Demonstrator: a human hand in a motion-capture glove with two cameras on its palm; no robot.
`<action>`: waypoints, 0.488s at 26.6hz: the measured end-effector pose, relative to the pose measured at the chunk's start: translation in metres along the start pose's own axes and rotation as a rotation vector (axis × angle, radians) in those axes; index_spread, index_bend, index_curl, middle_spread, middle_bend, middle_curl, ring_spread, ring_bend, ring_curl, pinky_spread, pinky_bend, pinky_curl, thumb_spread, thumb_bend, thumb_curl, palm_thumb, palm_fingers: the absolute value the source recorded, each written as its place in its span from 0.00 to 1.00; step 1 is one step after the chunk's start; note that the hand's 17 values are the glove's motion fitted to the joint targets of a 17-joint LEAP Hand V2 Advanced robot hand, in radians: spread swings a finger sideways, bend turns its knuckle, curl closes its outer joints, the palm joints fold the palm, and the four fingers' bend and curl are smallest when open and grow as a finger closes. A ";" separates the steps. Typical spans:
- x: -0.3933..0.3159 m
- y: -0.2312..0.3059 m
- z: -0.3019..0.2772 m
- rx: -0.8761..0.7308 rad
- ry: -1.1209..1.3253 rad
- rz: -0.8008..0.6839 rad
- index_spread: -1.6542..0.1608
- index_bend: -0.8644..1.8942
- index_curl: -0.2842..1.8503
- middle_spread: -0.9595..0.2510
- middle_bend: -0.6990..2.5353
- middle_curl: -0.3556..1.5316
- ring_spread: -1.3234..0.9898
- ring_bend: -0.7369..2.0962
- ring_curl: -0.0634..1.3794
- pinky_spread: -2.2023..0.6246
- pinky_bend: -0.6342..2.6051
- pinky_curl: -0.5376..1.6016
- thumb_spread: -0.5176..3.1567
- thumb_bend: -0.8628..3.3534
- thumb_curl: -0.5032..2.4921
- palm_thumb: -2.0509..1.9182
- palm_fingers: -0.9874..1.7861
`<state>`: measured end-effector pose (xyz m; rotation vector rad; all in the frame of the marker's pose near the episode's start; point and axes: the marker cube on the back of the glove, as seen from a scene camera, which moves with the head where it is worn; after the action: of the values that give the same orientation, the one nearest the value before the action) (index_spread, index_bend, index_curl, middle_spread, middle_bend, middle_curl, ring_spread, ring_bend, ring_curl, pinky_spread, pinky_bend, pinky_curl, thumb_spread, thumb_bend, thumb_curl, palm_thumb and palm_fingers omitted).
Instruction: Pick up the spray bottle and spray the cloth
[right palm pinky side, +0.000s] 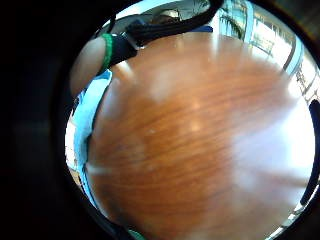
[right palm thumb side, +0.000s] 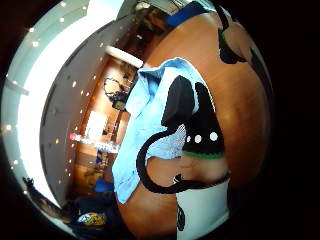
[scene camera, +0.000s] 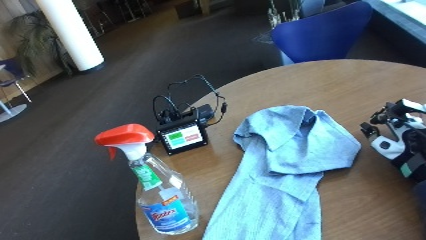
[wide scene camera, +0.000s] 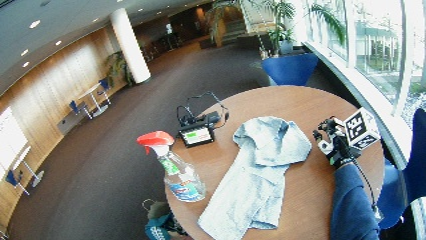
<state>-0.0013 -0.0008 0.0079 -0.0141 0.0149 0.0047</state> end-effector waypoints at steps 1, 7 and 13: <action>0.000 0.000 0.002 -0.006 0.004 0.001 0.83 0.44 0.18 0.77 0.34 0.25 0.55 0.37 0.10 0.82 0.26 0.27 0.26 0.27 0.20 0.62 0.69; -0.002 -0.001 -0.004 -0.012 0.076 0.012 0.79 0.44 0.24 0.76 0.34 0.29 0.53 0.37 0.18 0.84 0.25 0.31 0.36 0.29 0.22 0.65 0.66; 0.006 -0.012 -0.033 0.023 0.068 0.028 0.77 0.43 0.27 0.75 0.34 0.32 0.52 0.37 0.20 0.85 0.24 0.32 0.41 0.29 0.24 0.66 0.66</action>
<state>0.0040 -0.0127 -0.0247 0.0092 0.0834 0.0317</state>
